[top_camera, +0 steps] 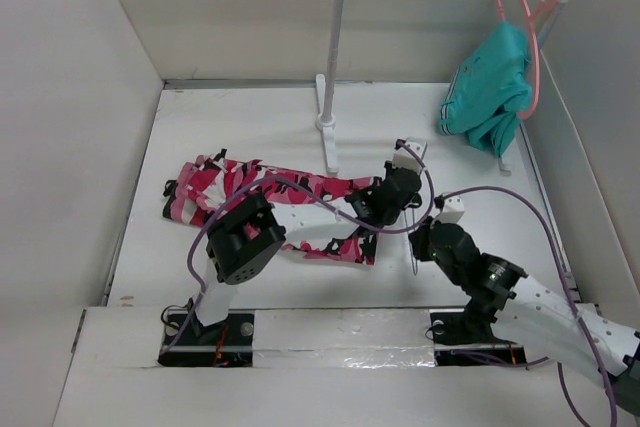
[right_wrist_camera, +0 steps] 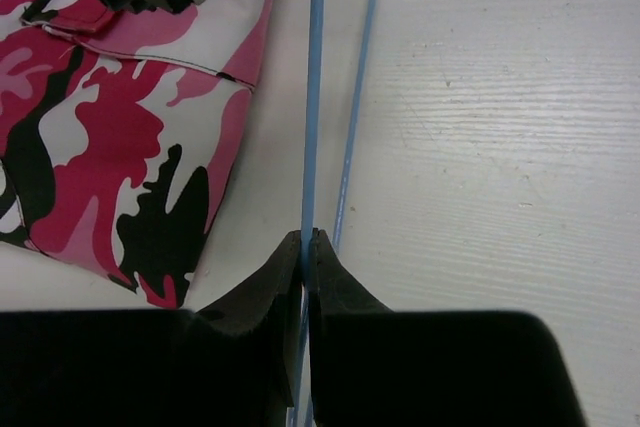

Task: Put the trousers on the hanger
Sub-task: Pick up the hanger from the clothesline, then place the trousers on the hanger.

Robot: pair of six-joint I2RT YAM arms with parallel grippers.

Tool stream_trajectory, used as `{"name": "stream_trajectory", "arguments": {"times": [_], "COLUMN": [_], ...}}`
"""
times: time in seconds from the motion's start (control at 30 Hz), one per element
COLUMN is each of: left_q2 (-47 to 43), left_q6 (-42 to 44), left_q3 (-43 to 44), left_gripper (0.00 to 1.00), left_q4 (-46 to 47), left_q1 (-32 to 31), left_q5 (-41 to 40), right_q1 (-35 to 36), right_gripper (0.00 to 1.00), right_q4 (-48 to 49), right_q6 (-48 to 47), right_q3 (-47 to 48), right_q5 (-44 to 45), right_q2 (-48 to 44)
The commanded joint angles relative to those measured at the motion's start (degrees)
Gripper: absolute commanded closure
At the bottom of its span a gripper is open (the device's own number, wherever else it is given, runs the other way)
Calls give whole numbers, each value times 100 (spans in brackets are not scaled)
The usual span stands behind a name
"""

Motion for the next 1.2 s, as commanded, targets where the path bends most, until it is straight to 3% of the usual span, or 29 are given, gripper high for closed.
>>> {"name": "stream_trajectory", "arguments": {"times": [0.0,0.1,0.13,0.2,0.33,0.37,0.43,0.5,0.63,0.7,0.93,1.17], "left_q2": [-475,-844,-933,-1161,-1504,-1505,-1724,-1908,-2033,-1998,-1787,-1725], "left_q6": [-177,-476,-686,-959,-1591,-1654,-1794,-1970,-2120,-2155,-2279,-2279], "left_q3": [-332,-902,-1088,-1579,-2353,-2356,-2768,-3083,-3436,-3524,-3727,-3788], "left_gripper": [100,100,100,100,100,100,100,100,100,100,100,100], "left_q4": [532,822,937,1279,1728,1729,1992,2185,2336,2318,2529,2503], "left_q1": [15,15,15,15,15,15,15,-46,-99,-99,-99,-99], "left_q5": [-136,-13,22,110,32,-38,-100,-223,-566,-680,-935,-988], "right_q1": [77,130,130,182,183,183,183,183,183,183,-10,-327], "right_gripper": [73,44,39,32,31,33,72,98,100,100,56,51], "right_q4": [-29,-353,-406,-555,-846,-846,-838,-515,707,1277,2651,3853], "right_q6": [135,64,-23,-85,-111,-129,-164,-208,-235,-279,-533,-542], "right_q3": [40,294,347,461,585,594,594,489,120,206,576,550], "right_q5": [47,-85,-129,-260,-542,-560,-551,-577,-849,-842,-753,-1305], "right_q2": [-88,-264,-334,-579,-1011,-1107,-1327,-1354,-478,444,2485,3628]}}
